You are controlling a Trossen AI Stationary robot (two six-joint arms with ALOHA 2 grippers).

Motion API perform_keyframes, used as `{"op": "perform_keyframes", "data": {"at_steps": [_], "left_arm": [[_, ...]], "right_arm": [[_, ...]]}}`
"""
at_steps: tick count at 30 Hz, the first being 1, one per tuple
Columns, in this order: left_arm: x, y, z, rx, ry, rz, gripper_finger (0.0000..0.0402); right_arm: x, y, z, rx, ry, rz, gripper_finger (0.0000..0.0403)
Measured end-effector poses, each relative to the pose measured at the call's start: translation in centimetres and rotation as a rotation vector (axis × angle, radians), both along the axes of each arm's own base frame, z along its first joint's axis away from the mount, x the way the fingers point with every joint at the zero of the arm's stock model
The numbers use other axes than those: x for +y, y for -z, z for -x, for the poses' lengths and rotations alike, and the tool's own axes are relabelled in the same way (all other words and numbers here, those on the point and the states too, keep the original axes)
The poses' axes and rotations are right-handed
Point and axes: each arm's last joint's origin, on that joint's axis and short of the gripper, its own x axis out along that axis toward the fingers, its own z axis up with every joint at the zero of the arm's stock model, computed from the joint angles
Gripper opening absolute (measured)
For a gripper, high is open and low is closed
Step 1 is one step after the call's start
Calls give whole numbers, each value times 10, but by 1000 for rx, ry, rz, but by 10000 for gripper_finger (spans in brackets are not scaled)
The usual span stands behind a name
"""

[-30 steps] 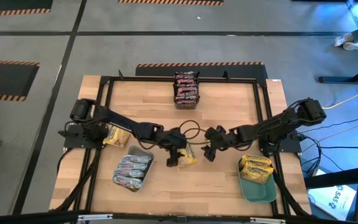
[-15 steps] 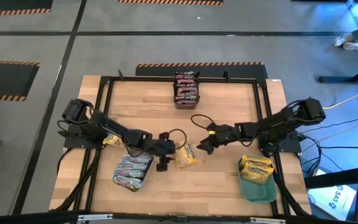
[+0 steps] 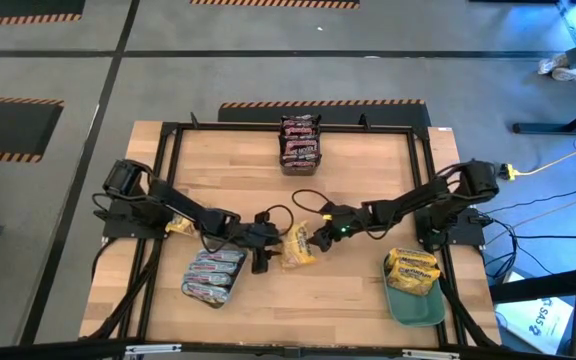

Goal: Sort Maruchan noodles
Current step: Put the top yellow noodle pack into the green bin

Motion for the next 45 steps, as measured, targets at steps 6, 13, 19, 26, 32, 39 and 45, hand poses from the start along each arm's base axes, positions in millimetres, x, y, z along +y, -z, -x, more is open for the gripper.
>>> {"op": "perform_keyframes", "data": {"at_steps": [6, 13, 19, 26, 32, 39, 45], "left_arm": [[-1, 15, -5, 7, -9, -6, 174], [-1, 20, -5, 12, -22, -17, 174], [-1, 20, -6, -1, -24, -15, 174], [-7, 18, -8, -48, 2, 3, 174], [-7, 17, -10, -86, 7, -3, 174], [-6, 16, -11, -97, 0, -9, 174], [-6, 14, -12, -112, -5, -11, 174]], "right_arm": [[2, 6, -13, 18, -28, -9, 244], [3, 12, -17, 35, -20, -33, 244], [4, 10, -19, -6, -39, -55, 244], [4, 7, -22, -52, -55, -68, 244], [8, -6, -29, -188, -123, -116, 244], [7, -4, -28, -170, -106, -92, 244], [6, 0, -27, -133, -82, -75, 224]]}}
